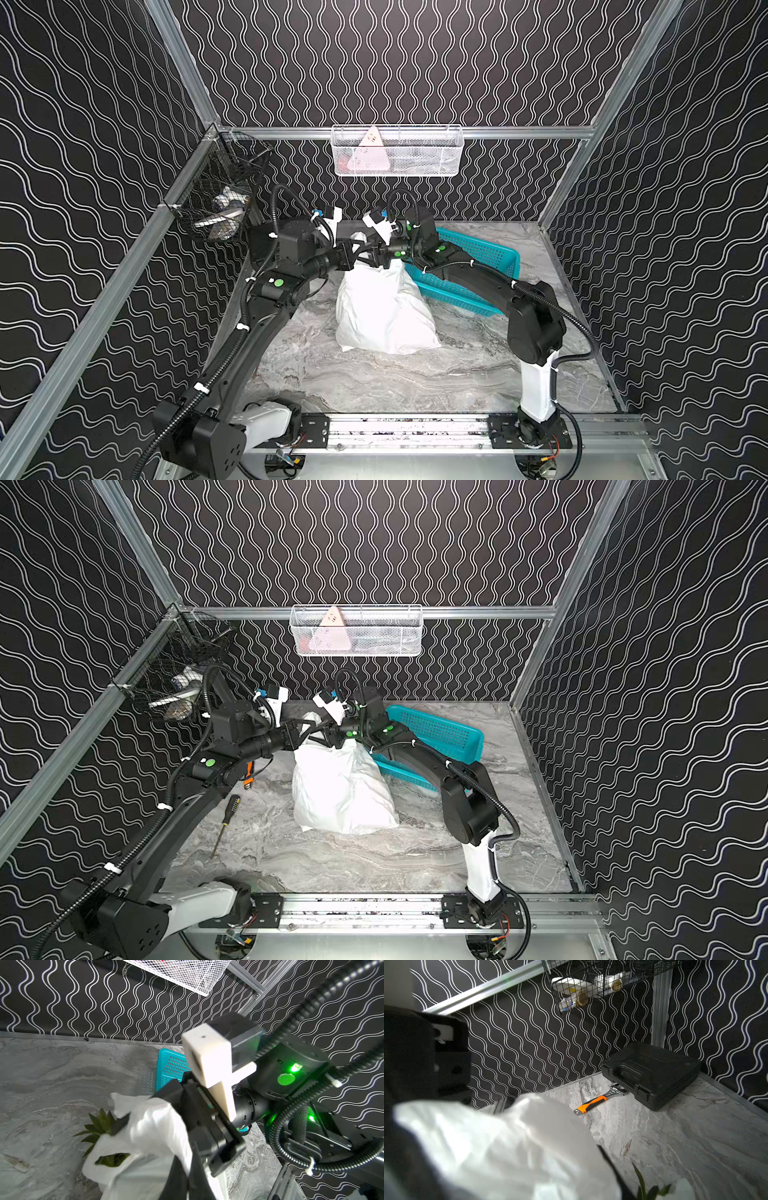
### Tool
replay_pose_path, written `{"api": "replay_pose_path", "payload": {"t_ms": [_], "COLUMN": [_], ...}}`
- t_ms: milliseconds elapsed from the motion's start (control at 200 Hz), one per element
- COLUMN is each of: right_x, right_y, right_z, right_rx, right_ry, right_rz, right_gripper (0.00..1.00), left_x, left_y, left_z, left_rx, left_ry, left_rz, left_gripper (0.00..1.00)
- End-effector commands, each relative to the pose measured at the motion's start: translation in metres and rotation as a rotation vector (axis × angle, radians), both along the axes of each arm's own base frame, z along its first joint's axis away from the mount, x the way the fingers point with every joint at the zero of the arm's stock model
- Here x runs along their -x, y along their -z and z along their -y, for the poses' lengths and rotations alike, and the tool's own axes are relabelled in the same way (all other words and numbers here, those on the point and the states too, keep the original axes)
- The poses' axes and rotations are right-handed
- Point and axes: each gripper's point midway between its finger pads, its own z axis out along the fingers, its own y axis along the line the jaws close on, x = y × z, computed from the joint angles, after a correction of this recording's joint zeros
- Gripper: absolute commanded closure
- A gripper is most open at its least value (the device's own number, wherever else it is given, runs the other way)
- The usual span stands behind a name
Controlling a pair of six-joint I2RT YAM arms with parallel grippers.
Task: Place the pineapple into a plastic bag & tie a knot
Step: Adjust the plastic bag at the center of the board.
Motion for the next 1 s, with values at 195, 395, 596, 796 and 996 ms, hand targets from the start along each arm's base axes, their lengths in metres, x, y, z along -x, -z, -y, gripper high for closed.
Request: {"api": "replay_pose_path", "payload": {"t_ms": [195, 395, 596, 796, 996], "right_x": [0.000, 0.033, 0.036, 0.049, 0.051], "right_y": [-0.138, -0.166, -0.161, -0.148, -0.139], "right_z": [0.020, 0.025, 0.025, 0.029, 0.021], "right_rx": [-0.197, -0.210, -0.194, -0.177, -0.227], "right_ry": [0.014, -0.104, -0.122, -0.177, -0.243], "right_rz": [0.210, 0.201, 0.156, 0.110, -0.008], "right_gripper": [1.00, 1.00, 1.00, 1.00, 0.98], "left_x": [0.028, 0.038, 0.037, 0.038, 0.026], "left_y": [0.005, -0.007, 0.008, 0.007, 0.047], "left_z": [-0.006, -0.007, -0.001, -0.021, 0.012], "left_rx": [-0.044, -0.089, -0.092, -0.212, -0.089], "left_ry": [0.021, 0.050, 0.086, 0.009, 0.163], "left_rz": [0.037, 0.091, 0.092, 0.167, 0.151], "left_gripper": [0.79, 0.48, 0.44, 0.19, 0.09]}}
